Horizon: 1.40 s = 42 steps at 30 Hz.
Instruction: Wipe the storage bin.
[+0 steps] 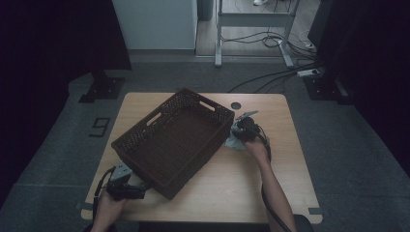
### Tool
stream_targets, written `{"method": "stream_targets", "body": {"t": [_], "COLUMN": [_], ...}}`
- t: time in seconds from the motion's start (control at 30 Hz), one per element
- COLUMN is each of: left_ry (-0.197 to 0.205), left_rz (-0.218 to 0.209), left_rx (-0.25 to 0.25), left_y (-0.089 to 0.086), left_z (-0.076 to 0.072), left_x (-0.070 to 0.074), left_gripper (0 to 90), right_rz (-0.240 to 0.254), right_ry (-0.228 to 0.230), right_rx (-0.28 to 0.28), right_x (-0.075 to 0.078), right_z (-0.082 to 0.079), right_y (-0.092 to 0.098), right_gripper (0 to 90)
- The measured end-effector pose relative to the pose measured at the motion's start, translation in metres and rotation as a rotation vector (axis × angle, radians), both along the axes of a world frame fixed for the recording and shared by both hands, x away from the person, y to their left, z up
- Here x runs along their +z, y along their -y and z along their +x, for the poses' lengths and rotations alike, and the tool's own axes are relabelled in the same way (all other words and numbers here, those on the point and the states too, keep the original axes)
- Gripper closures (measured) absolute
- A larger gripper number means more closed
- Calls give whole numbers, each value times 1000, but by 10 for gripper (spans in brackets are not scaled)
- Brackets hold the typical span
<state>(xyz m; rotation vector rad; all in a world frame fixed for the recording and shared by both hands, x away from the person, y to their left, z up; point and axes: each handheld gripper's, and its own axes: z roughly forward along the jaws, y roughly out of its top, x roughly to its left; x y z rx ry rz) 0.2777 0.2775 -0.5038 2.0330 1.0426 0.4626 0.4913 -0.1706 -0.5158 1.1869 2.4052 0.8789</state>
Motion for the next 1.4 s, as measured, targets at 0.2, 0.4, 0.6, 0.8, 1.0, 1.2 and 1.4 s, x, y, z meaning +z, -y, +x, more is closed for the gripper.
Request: {"method": "stream_targets", "body": {"t": [0.2, 0.4, 0.6, 0.8, 1.0, 1.2, 1.4], "left_ry": [0, 0, 0, 1, 0, 1, 0], "left_rz": [0, -1, -1, -2, -3, -2, -1], "left_rx": [0, 0, 0, -1, 0, -1, 0], "left_y": [0, 0, 0, 0, 0, 0, 0], "left_z": [0, 0, 0, 0, 0, 0, 0], "left_x": [0, 0, 0, 0, 0, 0, 0], "left_gripper": [0, 0, 0, 0, 0, 0, 0], "right_rz": [-6, -7, -4, -10, -14, -23, -23], "right_ry": [-8, -7, -8, -4, -3, -2, -9], "right_rx": [-4, 15, 38, 64, 91, 123, 156], "right_x": [-6, -5, -5, -4, -2, -2, -1], "right_z": [0, -3, -7, -13, -19, -27, -35], "right_y": [1, -2, -6, -13, -18, -25, -31], "right_gripper": [769, 768, 768, 766, 764, 763, 767]}}
